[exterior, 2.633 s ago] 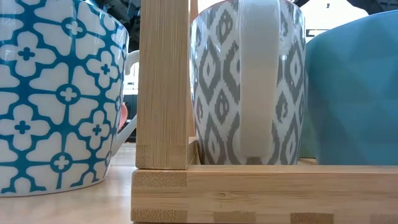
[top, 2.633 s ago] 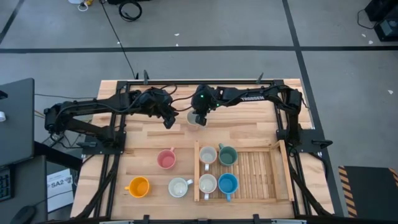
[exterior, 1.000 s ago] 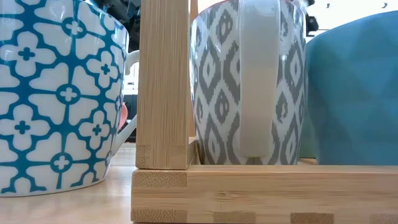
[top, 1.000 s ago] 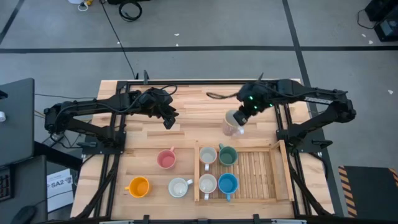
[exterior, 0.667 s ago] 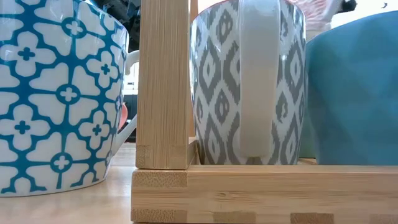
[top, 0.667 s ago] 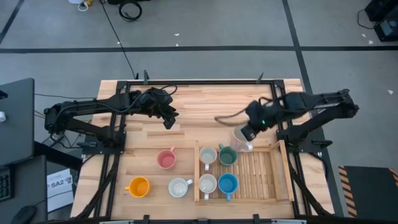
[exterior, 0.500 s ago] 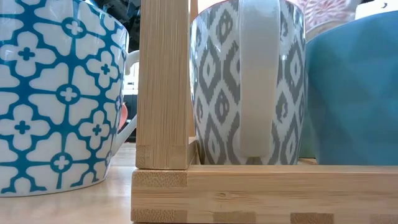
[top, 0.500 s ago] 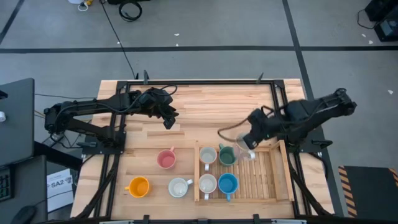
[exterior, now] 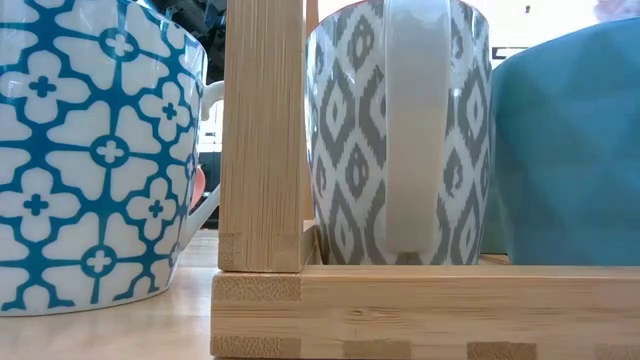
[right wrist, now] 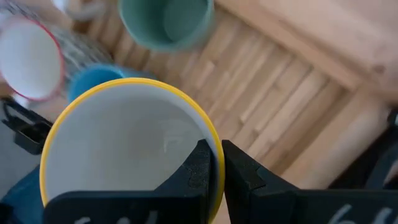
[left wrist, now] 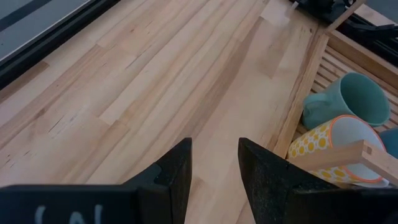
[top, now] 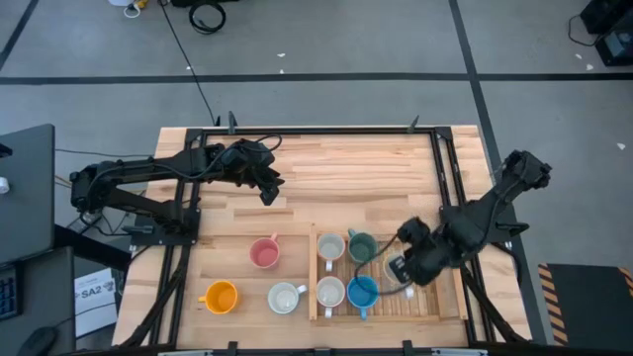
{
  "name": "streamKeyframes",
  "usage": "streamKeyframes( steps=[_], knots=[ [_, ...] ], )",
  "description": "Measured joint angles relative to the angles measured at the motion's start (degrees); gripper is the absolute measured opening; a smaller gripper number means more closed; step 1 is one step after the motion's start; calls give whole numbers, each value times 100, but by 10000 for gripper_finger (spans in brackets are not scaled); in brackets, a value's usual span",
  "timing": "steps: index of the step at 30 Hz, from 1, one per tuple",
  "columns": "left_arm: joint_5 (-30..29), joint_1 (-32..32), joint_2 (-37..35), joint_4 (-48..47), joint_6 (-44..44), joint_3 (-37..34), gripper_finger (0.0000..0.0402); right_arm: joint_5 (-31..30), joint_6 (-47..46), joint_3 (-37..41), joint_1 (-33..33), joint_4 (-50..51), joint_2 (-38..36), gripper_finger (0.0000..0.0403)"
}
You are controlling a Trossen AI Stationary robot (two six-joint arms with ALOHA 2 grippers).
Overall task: Place coffee mugs
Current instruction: Put the yellow patterned mug on the shelf
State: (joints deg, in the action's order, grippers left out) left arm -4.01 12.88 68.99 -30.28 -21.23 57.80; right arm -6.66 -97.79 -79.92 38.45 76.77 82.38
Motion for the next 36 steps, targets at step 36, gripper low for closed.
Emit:
streamKeyframes(
  steps=[36],
  knots=[
    [0, 0, 0, 4, 0, 0, 137, -910, -1262, -3, 929, -39, 1599, 30]
  ],
)
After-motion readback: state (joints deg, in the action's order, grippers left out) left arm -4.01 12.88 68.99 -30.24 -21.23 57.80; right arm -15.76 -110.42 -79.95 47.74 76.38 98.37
